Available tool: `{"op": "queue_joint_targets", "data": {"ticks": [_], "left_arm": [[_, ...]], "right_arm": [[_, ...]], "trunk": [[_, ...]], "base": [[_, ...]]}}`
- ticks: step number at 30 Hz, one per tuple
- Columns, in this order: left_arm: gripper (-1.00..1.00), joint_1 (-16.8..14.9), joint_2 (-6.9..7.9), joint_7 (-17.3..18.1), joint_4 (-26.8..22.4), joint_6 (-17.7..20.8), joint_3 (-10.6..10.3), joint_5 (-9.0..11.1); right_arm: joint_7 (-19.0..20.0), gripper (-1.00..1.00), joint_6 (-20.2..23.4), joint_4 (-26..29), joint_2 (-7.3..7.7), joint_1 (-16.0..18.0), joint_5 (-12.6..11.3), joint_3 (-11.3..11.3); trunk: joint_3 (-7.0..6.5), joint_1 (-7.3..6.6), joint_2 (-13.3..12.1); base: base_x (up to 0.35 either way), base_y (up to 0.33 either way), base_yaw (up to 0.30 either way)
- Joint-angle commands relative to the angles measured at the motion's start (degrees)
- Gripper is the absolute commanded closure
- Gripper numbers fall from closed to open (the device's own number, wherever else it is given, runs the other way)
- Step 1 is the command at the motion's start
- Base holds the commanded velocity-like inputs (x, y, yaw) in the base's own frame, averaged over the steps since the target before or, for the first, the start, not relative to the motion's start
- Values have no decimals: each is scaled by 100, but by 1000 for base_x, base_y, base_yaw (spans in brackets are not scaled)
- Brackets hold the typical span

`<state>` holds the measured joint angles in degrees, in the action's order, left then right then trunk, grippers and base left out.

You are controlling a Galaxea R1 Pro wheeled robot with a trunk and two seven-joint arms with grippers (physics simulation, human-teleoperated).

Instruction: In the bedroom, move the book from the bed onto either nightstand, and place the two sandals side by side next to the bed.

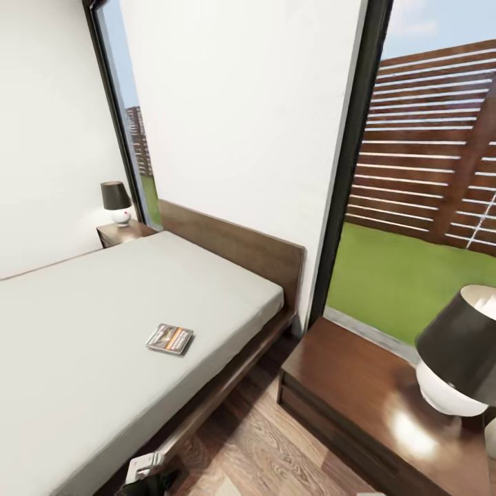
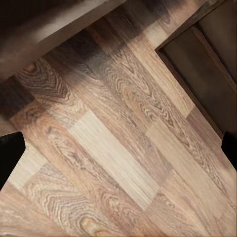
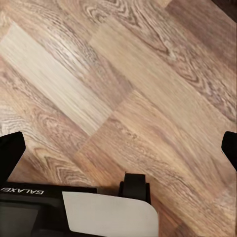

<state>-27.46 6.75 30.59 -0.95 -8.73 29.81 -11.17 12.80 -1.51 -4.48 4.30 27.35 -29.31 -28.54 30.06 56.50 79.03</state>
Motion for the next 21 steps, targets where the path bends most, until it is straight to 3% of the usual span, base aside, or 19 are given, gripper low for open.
{"op": "queue_joint_targets", "data": {"ticks": [1,15,21], "left_arm": [[-100,-5,2,6,7,-33,42,-61],[-100,-5,2,4,7,-33,36,-61],[-100,-5,2,6,7,-33,34,-61]], "right_arm": [[38,-100,-16,-18,-2,7,-60,-46],[38,-100,-16,-18,-2,5,-66,-46],[38,-100,-16,-18,-1,5,-66,-46]], "trunk": [[6,2,3],[6,2,3],[6,2,3]], "base": [[244,-107,290],[82,-53,283],[210,-194,85]]}}
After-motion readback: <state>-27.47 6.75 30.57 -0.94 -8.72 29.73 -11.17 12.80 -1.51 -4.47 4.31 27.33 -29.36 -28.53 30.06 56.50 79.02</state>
